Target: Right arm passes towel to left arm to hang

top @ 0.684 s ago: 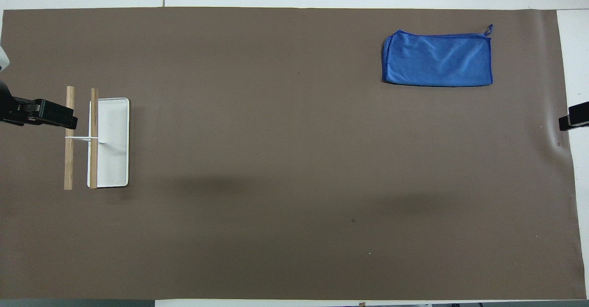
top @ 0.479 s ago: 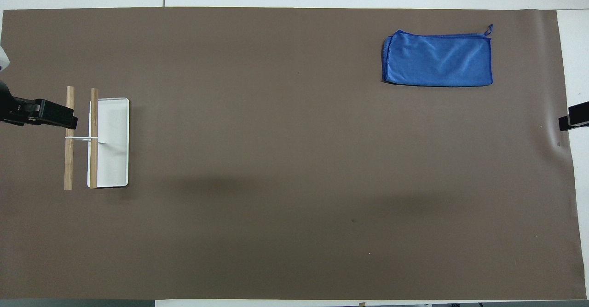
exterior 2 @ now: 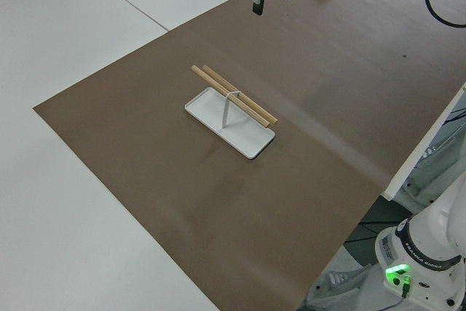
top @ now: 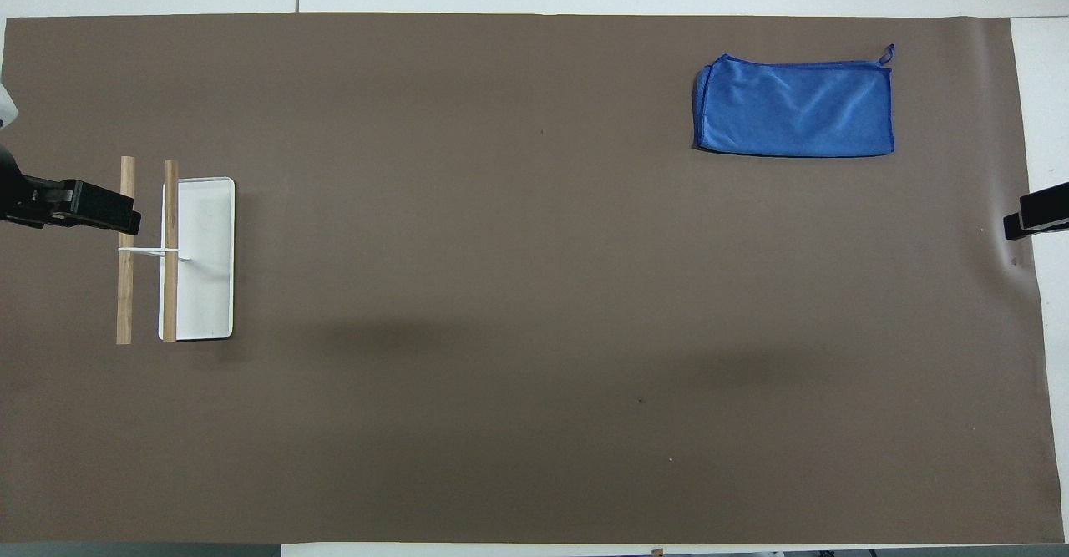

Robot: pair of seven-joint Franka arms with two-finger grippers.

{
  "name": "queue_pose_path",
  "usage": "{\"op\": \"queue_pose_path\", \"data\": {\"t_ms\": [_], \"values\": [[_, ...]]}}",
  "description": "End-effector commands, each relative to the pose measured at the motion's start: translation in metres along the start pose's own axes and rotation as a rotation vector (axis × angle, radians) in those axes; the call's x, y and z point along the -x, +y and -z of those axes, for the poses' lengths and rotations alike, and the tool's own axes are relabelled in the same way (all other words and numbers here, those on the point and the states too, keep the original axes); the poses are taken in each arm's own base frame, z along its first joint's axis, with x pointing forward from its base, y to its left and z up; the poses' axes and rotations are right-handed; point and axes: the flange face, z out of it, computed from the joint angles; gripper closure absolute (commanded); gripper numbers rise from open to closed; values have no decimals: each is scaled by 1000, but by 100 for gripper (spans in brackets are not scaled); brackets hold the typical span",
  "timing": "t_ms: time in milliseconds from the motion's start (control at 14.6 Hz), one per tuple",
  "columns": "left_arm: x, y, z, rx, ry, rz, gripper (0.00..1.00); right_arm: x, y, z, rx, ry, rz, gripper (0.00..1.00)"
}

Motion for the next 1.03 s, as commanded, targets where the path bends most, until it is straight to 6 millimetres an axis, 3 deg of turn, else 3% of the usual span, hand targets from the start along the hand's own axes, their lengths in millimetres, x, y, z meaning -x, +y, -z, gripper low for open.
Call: {"op": "queue_pose_path", "data": {"t_ms": [0, 274, 479, 752, 957], "values": [[7, -1, 2, 9, 1, 3, 0, -7, -6, 3, -4, 66, 22, 0], [7, -1, 2, 9, 1, 3, 0, -47, -14, -4, 29, 132, 32, 0], [7, -1, 3, 9, 2, 3, 0, -109, -23, -16, 48, 154, 37, 0], [7, -1, 2, 9, 1, 3, 0, -181, -53, -68, 44, 215, 37, 0], [7, -1, 2, 9, 1, 3, 0, -223, -67, -140, 32, 234, 43, 0]]}}
